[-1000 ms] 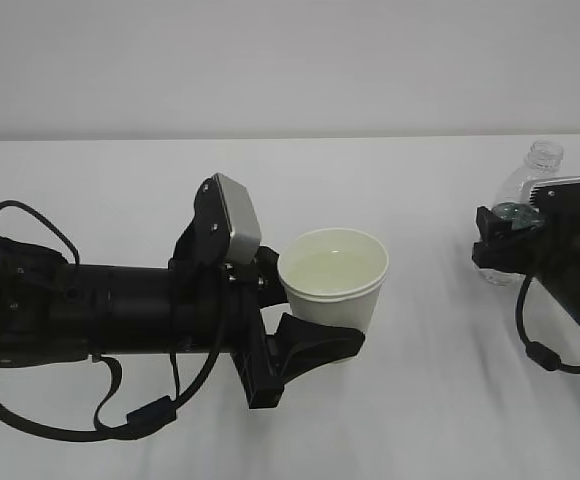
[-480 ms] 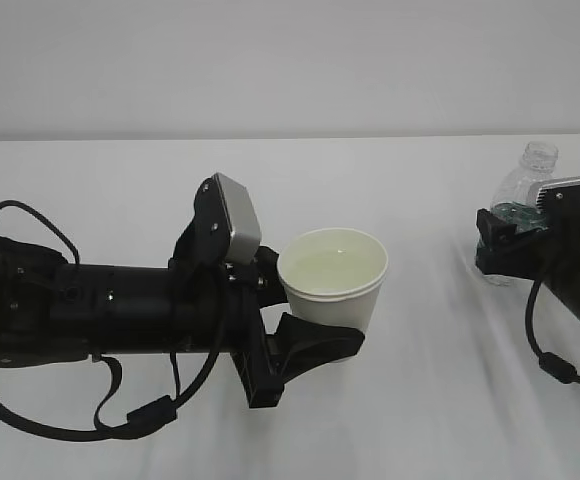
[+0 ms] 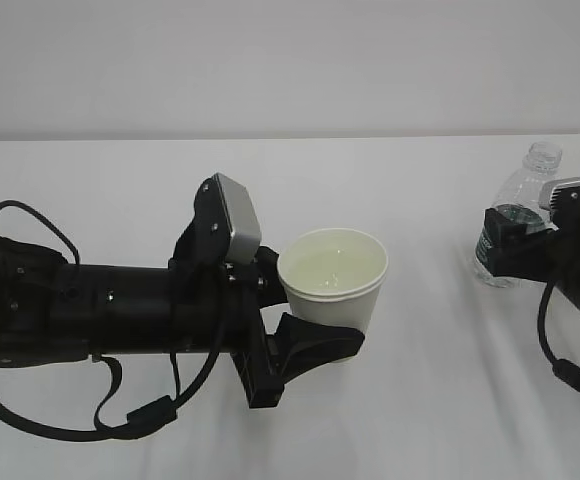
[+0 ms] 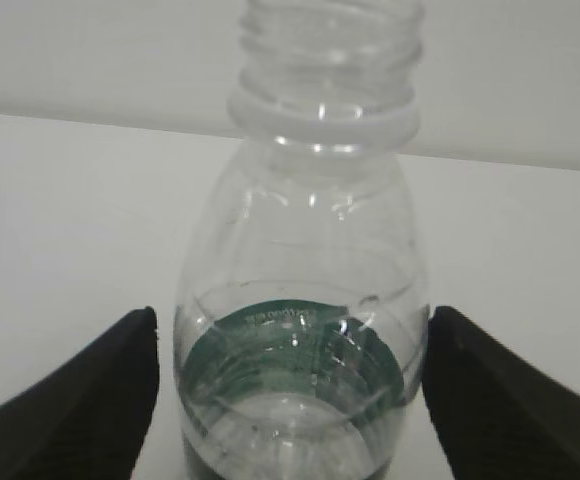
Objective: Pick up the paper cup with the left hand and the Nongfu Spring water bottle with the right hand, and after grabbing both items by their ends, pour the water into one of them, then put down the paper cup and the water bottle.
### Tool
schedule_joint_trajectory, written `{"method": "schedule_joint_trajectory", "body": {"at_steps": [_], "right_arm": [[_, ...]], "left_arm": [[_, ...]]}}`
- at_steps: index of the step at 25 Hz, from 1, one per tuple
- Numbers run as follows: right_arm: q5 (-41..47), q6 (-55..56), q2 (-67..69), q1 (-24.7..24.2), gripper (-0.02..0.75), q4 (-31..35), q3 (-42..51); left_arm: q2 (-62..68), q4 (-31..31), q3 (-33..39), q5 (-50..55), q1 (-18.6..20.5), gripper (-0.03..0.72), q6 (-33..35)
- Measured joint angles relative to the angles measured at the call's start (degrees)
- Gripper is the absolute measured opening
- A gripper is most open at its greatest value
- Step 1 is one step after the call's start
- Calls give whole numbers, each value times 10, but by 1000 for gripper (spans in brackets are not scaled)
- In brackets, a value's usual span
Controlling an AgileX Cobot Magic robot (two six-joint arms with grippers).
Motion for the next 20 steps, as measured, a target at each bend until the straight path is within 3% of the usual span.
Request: {"method": "schedule_joint_trajectory", "body": {"at_steps": [20], "right_arm": [[0,1,-97,0,609,0,78]], "left_arm": [[0,-7,0,1,0,473,0]]}}
